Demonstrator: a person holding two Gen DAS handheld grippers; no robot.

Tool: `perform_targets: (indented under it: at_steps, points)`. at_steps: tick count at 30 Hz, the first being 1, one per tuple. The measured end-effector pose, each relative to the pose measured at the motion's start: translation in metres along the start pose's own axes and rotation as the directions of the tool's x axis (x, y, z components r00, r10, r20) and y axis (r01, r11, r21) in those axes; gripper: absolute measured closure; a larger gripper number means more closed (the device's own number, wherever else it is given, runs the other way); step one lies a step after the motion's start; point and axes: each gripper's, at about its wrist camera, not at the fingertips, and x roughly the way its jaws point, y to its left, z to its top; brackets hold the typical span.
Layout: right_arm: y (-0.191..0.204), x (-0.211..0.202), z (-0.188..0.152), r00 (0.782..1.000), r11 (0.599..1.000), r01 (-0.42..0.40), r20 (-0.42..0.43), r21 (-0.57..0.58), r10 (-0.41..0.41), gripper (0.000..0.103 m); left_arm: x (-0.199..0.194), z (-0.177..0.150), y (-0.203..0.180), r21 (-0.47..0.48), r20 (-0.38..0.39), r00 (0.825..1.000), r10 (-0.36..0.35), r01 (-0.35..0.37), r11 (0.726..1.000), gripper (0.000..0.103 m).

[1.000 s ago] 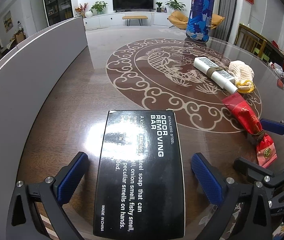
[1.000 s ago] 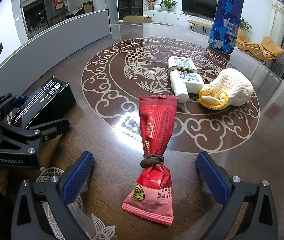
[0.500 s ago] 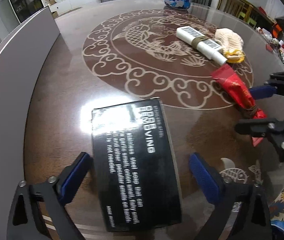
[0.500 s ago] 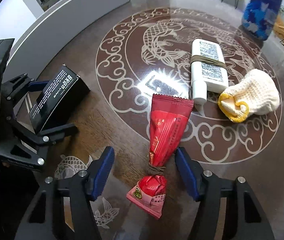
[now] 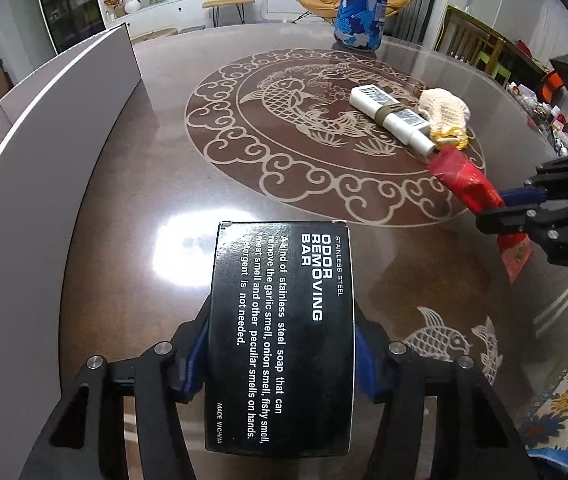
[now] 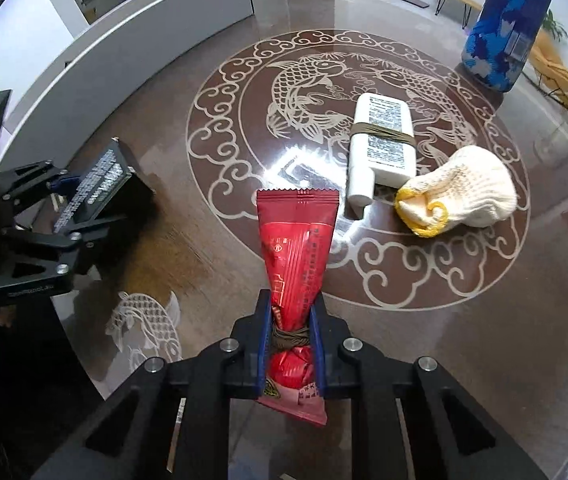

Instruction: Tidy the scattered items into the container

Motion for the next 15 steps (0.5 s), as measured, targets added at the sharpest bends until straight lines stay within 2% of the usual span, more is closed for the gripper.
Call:
perform_targets:
  at_steps: [7, 12, 15]
  points:
    - [0.021, -0.034, 0.019, 0.995, 0.999, -0.001, 0.097, -0.033, 0.004, 0.085, -0.052, 0.007, 0.02, -0.023, 0.082, 0.996, -0.028, 0.03, 0.999, 0.045]
    - [0.063, -0.065, 0.058, 0.982, 0.995, -0.047, 0.176, -0.087, 0.062, 0.085, -0.106, 0.018, 0.075, -0.101, 0.162, 0.986, -0.022, 0.038, 0.994, 0.045]
    - [0.104, -0.08, 0.094, 0.967, 0.988, -0.08, 0.228, -0.132, 0.109, 0.085, -0.135, 0.02, 0.121, -0.162, 0.188, 0.982, 0.019, 0.012, 0.987, 0.045]
